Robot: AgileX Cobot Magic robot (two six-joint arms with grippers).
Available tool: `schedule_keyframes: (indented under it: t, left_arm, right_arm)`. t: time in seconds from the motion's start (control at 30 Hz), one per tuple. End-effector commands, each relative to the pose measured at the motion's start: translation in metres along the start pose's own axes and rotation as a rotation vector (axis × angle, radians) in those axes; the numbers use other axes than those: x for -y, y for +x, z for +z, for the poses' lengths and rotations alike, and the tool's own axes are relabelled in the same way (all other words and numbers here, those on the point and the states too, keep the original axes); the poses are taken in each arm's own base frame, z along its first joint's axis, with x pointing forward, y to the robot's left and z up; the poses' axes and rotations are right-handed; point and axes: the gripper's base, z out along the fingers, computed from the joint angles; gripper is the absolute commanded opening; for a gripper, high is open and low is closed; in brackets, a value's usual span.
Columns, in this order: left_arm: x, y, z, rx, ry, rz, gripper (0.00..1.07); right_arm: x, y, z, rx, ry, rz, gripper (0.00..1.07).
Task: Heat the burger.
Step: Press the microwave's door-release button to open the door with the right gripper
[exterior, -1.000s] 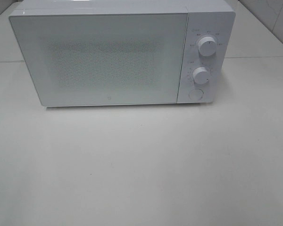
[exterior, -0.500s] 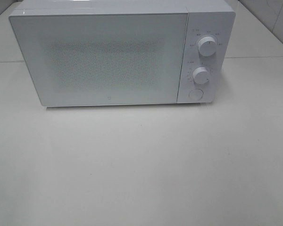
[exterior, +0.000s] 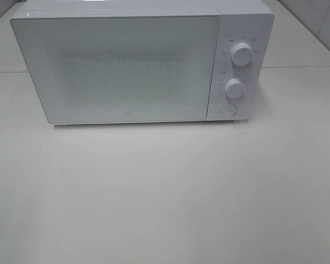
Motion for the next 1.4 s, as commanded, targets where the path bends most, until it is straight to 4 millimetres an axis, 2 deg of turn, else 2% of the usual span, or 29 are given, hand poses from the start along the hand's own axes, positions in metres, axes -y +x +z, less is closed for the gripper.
schedule_keyframes:
  t: [0.03, 0.83, 0.9, 0.93, 1.0, 1.1, 1.2, 1.3, 1.37, 1.4]
  left_arm:
    - [0.000, 0.001, -0.002, 0.013, -0.002, -0.006, 1.01]
    - [0.000, 0.001, -0.002, 0.013, -0.002, -0.006, 1.01]
    - [0.000, 0.001, -0.002, 0.013, -0.002, -0.006, 1.01]
    - [0.000, 0.001, -0.002, 0.013, -0.002, -0.006, 1.01]
    - [0.000, 0.001, -0.002, 0.013, -0.002, -0.006, 1.01]
    - [0.000, 0.001, -0.002, 0.013, -0.002, -0.006, 1.01]
    - [0.000, 0.001, -0.002, 0.013, -0.002, -0.006, 1.01]
    - [0.000, 0.001, -0.002, 0.013, -0.002, -0.006, 1.01]
    - [0.000, 0.001, -0.002, 0.013, -0.002, -0.006, 1.01]
    - [0.000, 0.001, -0.002, 0.013, -0.002, -0.006, 1.01]
  right_arm:
    - [0.000, 0.001, -0.004, 0.037, 0.006, -0.002, 0.76]
    - [0.000, -0.003, -0.003, 0.037, 0.006, -0.005, 0.76]
    - [0.000, -0.017, -0.001, 0.074, 0.004, -0.008, 0.76]
    - [0.000, -0.017, -0.001, 0.074, 0.004, -0.008, 0.76]
    - [-0.001, -0.038, 0.013, 0.144, -0.006, -0.010, 0.76]
    - [-0.002, -0.044, 0.017, 0.162, -0.009, -0.008, 0.76]
    - [-0.004, -0.064, 0.038, 0.226, -0.020, -0.013, 0.75]
    - [-0.005, -0.067, 0.043, 0.231, -0.022, -0.014, 0.74]
    - [-0.007, -0.074, 0.060, 0.233, -0.029, -0.022, 0.70]
    - [-0.007, -0.074, 0.060, 0.233, -0.029, -0.022, 0.70]
